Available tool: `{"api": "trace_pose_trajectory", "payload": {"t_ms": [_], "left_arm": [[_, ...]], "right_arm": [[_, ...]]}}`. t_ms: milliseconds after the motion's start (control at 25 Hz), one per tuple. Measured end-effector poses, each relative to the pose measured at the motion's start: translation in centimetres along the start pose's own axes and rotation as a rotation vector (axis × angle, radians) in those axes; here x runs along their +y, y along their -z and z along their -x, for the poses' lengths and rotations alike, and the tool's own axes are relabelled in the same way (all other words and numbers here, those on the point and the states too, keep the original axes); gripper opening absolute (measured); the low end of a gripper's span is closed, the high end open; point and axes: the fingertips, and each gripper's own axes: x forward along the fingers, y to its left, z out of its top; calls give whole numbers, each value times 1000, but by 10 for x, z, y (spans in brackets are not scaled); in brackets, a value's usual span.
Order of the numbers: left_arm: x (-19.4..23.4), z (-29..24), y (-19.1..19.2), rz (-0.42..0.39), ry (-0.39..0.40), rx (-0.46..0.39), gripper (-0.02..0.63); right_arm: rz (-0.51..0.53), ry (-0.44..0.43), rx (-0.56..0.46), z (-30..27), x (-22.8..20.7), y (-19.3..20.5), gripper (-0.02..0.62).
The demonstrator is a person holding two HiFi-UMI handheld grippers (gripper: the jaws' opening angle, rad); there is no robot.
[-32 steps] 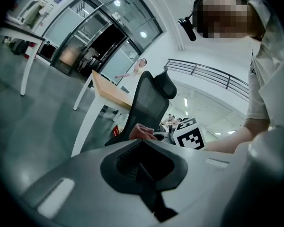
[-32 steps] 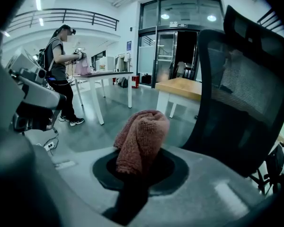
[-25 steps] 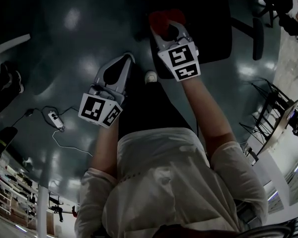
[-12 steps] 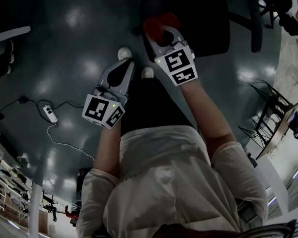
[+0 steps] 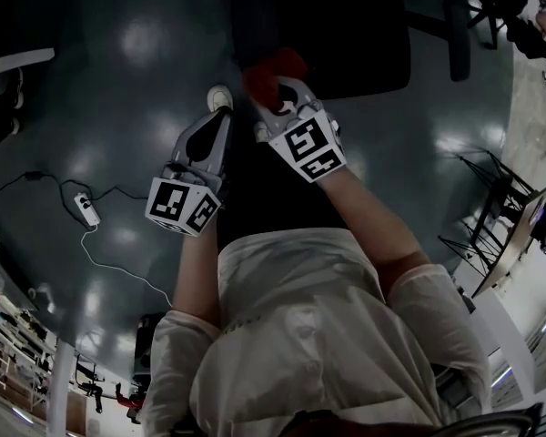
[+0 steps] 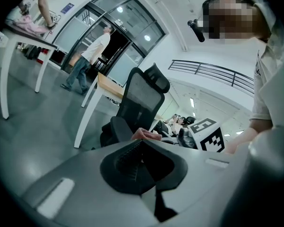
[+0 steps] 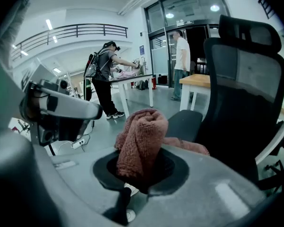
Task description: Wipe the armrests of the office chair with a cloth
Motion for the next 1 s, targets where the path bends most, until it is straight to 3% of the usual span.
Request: {"api": "trace_pose_trajectory", "payload": {"t_ms": [280, 400, 720, 840, 1000], "left_arm": [[-15, -12, 0, -23, 1, 7, 17], [-21, -18, -3, -34, 14, 17, 18], [-13, -41, -21, -97, 23, 64, 18], [-2, -53, -23, -146, 25, 107, 17], [13, -64, -30, -137, 33, 130, 18]], "right_arm": [[-160, -88, 36, 29, 18, 25, 48], [-212, -69, 39, 46, 9, 29, 48], [-227, 115, -15, 47, -101, 13, 48], [-174, 117, -25, 23, -138, -3, 48], [-111, 69, -13, -14, -167, -20, 49]]}}
